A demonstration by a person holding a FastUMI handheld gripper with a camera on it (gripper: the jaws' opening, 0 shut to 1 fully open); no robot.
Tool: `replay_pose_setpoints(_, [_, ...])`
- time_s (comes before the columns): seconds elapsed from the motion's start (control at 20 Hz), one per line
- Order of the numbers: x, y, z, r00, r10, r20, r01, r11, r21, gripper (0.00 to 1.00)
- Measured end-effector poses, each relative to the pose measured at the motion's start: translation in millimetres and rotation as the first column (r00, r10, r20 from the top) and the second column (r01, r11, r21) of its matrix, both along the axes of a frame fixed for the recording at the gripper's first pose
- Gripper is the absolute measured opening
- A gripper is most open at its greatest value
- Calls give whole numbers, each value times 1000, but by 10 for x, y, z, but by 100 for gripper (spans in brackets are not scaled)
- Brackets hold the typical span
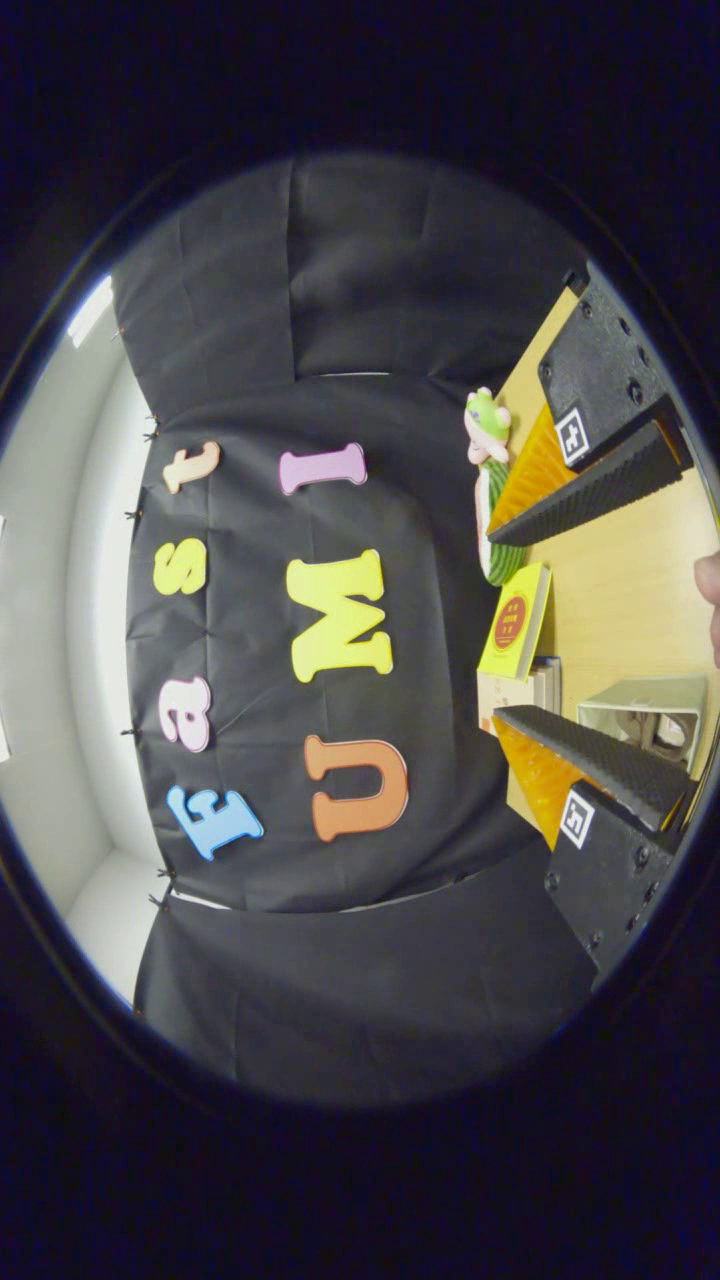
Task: Open the storage box then place both shoes into the box .Put the left shoe in first, then the right shoe, with the right side of both shoes facing outward in a uniform manner.
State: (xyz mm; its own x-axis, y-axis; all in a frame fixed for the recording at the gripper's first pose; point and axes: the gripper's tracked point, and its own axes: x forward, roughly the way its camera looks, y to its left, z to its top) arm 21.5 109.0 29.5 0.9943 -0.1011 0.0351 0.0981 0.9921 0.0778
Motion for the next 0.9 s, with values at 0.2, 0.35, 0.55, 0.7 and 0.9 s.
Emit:
replay_pose_setpoints(0.2, [-18, -4, 7, 1000, -7, -4, 7, 1000, -13, 100])
replay_pose_setpoints(0.35, [-24, 8, -2, 1000, -3, -5, 3, 1000, -26, 100])
replay_pose_setpoints(0.55, [-33, 6, -21, 1000, 11, -21, -12, 999, -38, 100])
replay_pose_setpoints(0.7, [-9, 32, -65, 999, 30, -44, -31, 999, -32, 100])
replay_pose_setpoints(0.9, [-119, 116, -91, 997, 53, -50, -55, 998, -36, 100])
